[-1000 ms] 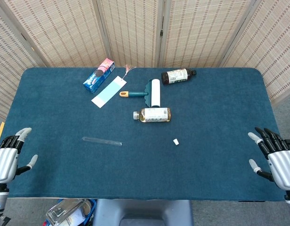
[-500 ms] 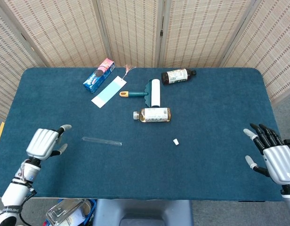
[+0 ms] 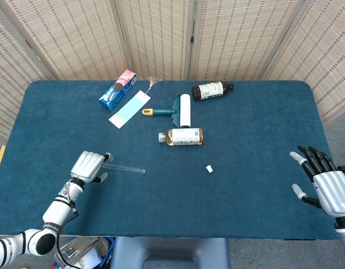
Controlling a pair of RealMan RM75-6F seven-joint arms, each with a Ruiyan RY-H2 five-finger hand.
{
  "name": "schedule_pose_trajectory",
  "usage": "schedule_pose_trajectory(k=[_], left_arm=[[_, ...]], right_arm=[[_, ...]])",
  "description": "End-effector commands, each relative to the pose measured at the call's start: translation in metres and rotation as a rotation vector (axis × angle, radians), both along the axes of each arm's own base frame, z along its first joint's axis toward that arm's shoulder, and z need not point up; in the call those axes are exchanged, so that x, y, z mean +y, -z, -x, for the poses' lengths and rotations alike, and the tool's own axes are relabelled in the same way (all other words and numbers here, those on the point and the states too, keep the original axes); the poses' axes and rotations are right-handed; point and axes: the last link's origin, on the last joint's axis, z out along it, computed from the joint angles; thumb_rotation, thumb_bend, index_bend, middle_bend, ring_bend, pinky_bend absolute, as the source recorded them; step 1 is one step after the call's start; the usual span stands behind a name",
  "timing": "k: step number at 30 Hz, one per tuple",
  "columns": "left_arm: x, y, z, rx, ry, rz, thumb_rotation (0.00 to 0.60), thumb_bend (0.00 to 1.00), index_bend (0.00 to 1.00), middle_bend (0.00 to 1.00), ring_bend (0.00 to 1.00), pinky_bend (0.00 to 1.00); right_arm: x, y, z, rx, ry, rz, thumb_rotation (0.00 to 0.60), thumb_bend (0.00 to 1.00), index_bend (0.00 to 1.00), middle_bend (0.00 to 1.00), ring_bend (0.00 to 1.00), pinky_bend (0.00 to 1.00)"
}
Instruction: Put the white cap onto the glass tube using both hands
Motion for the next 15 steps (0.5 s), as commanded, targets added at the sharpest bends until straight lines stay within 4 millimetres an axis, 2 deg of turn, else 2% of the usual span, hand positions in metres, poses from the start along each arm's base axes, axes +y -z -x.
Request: schedule_pose_trajectory(k=[1,9,15], left_arm=[[0.006,0.016,-0.008,0.012,-0.014,0.033,0.600,0.29,0.37,1.00,0.97,1.00],[0.017,0.038,-0.027,0.049,-0.031,0.063,0.600,0.29,0.41,1.00,0.97,1.00],[0.020,0.053,-0.033,0.072,-0.058,0.084,0.600,0.29,0.42,1.00,0.97,1.00]], right_arm=[[-0.001,0.000,0.001,-0.001,0.001,-0.001,0.600,0.29,0.13,0.06,0.00,0.09],[-0.002,-0.001,0.003,-0.002,0.004,-0.005,0.600,0.29,0.13,0.07,0.00,0.09],[-0.002,-0.001,0.006,-0.007,0.012,-0.007,0.600,0.29,0.13,0.07,0.00,0.09]])
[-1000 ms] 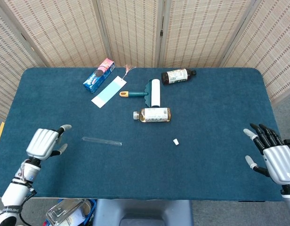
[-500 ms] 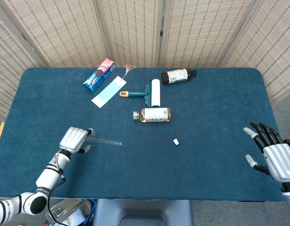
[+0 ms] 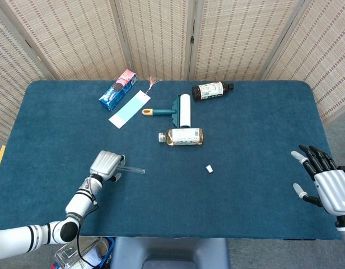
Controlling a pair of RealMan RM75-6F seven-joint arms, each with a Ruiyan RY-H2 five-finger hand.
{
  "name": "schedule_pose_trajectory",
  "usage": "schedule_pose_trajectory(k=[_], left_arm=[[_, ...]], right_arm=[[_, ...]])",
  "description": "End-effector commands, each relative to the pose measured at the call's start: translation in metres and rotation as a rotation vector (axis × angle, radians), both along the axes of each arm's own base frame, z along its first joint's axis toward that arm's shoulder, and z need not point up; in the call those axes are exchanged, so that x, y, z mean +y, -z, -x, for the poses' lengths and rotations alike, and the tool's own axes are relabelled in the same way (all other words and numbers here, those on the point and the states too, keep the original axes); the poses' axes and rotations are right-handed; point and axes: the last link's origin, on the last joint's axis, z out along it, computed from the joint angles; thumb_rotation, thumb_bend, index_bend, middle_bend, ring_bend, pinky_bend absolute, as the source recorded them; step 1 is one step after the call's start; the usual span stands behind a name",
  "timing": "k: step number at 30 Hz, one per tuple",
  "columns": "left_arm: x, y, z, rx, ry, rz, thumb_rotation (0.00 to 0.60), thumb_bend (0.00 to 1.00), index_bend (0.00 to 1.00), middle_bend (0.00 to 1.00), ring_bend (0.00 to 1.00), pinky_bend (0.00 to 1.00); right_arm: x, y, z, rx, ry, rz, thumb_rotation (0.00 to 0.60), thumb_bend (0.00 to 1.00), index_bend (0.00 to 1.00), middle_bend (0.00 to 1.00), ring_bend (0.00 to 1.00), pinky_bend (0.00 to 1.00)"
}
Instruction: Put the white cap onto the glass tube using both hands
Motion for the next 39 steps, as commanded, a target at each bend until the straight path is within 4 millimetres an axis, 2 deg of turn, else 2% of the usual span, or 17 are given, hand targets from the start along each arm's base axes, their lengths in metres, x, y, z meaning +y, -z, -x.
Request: schedule_pose_trajectory(k=[1,10,39], left_arm=[[0.003,0.010,-0.004,0.022,-0.012,0.012,0.600,0.29,0.42,1.00,0.97,1.00],[0.012,0.023,-0.010,0.027,-0.050,0.011,0.600,0.29,0.43,1.00,0.97,1.00],[0.020,0.031,0.001,0.028,-0.082,-0.006,0.600,0.29,0.52,1.00,0.98,1.00]], right_arm=[[0.000,0.000,0.001,-0.002,0.003,0.000,0.600,0.29,0.13,0.07,0.00,0.09],[0.002,-0.003,0.002,-0.004,0.004,0.005,0.600,0.29,0.13,0.07,0.00,0.09],[0.003,-0.005,0.003,-0.003,0.016,0.011,0.600,0.29,0.13,0.08,0.00,0.09]])
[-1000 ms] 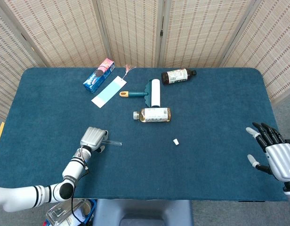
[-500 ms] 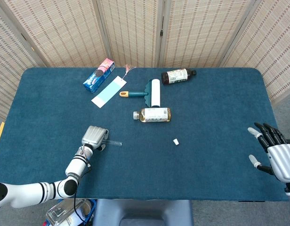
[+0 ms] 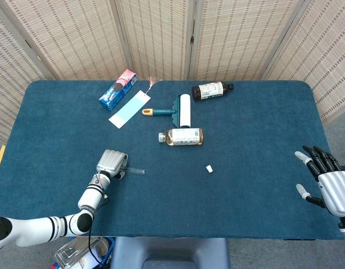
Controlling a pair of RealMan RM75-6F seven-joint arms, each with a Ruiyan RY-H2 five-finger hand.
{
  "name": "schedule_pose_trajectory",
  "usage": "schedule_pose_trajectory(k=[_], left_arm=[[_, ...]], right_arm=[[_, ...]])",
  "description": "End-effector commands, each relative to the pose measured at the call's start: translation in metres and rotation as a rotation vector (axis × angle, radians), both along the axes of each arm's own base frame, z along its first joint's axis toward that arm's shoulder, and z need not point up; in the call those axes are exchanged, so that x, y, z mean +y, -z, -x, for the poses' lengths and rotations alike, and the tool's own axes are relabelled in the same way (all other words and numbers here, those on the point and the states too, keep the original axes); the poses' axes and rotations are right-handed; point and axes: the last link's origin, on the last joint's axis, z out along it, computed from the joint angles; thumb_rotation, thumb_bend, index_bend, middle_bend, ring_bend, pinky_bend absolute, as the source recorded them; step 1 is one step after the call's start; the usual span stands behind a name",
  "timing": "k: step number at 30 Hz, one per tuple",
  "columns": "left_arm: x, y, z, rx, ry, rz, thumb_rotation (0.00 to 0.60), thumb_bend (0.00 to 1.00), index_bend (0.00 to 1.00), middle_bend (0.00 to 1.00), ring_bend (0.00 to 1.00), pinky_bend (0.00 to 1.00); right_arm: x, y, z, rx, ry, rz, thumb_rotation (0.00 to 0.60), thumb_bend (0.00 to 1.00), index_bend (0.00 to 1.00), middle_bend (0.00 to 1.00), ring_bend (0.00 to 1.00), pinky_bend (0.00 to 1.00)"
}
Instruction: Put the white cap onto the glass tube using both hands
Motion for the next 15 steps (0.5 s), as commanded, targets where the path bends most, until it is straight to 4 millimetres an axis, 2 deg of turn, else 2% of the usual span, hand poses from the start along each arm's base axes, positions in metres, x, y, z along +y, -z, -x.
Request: schedule_pose_trajectory(k=[1,9,15], left_arm=[[0.000,0.000,0.000,-0.003,0.002,-0.004,0.600,0.29,0.53,1.00,0.98,1.00],[0.000,-0.008,0.004,-0.055,0.003,-0.028,0.600,0.33,0.57,1.00,0.99,1.00],[-0.007,-0.031,0.010,-0.122,0.009,-0.061,0.600,0.34,0.57,1.00,0.99,1.00]], right_arm=[[0.000,0.000,0.000,-0.001,0.000,0.002,0.600,0.29,0.13,0.08,0.00,0.09],[0.001,-0.003,0.000,0.000,-0.003,0.011,0.600,0.29,0.13,0.09,0.00,0.09],[-0.002,-0.002,-0.003,0.013,-0.005,0.023,0.600,0.29,0.13,0.11,0.00,0.09]])
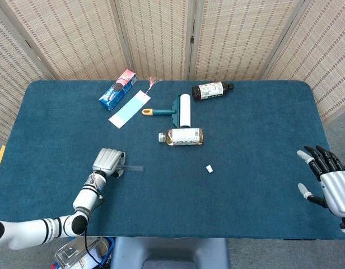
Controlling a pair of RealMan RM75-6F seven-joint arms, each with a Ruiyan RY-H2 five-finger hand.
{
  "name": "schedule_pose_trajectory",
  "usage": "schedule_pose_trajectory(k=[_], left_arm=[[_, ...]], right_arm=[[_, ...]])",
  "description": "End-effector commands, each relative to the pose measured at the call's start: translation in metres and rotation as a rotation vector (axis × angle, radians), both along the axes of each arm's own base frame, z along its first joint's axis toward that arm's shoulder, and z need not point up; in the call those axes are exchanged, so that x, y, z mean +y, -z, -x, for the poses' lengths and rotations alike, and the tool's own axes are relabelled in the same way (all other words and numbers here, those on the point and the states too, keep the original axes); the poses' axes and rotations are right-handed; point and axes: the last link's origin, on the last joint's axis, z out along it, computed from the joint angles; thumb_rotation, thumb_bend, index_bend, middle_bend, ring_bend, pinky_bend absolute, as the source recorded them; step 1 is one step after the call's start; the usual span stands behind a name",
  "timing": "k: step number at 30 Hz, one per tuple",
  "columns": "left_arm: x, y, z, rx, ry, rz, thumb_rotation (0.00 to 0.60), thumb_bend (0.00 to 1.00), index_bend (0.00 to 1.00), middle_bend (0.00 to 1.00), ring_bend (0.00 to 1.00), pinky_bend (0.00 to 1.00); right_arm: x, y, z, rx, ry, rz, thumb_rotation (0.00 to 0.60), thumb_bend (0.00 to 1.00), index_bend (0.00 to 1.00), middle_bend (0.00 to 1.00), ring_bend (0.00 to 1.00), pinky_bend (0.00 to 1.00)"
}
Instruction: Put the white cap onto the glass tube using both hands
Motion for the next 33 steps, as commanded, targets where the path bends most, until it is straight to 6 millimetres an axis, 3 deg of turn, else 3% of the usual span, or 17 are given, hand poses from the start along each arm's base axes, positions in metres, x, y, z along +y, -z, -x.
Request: schedule_pose_trajectory(k=[1,4,8,13,15,19,24,33], left_arm=[[-0.007,-0.020,0.005,-0.061,0.001,-0.027,0.600,0.34,0.57,1.00,0.99,1.00],[-0.013,-0.035,0.005,-0.114,0.007,-0.041,0.600,0.34,0.57,1.00,0.99,1.00],[-0.023,-0.055,0.004,-0.164,0.030,-0.065,0.600,0.35,0.57,1.00,0.99,1.00],[-0.036,-0.075,0.001,-0.207,0.071,-0.090,0.600,0.35,0.57,1.00,0.99,1.00],[-0.042,-0.080,0.000,-0.215,0.089,-0.096,0.600,0.35,0.57,1.00,0.99,1.00],[-0.053,-0.085,0.000,-0.238,0.086,-0.061,0.600,0.35,0.57,1.00,0.99,1.00],[-0.059,-0.090,0.002,-0.222,0.098,-0.055,0.600,0.35,0.57,1.00,0.99,1.00],[-0.067,-0.093,0.003,-0.210,0.107,-0.054,0.600,0.35,0.57,1.00,0.99,1.00]], right_arm=[[-0.004,0.001,-0.004,0.009,-0.008,0.005,0.600,0.29,0.13,0.11,0.00,0.09],[-0.011,0.005,-0.012,0.028,-0.032,0.002,0.600,0.33,0.13,0.14,0.02,0.17],[-0.025,0.013,-0.025,0.066,-0.062,-0.033,0.600,0.37,0.13,0.18,0.12,0.30],[-0.050,0.031,-0.046,0.109,-0.086,-0.124,0.600,0.39,0.13,0.34,0.37,0.60],[-0.063,0.041,-0.054,0.113,-0.088,-0.173,0.600,0.43,0.14,0.44,0.53,0.73],[-0.087,0.063,-0.066,0.114,-0.059,-0.290,0.600,0.51,0.18,0.68,0.75,0.86],[-0.113,0.091,-0.079,0.102,0.001,-0.455,0.600,0.63,0.22,0.88,0.90,0.96],[-0.144,0.142,-0.098,0.141,0.023,-0.588,0.600,0.73,0.22,0.98,1.00,1.00]])
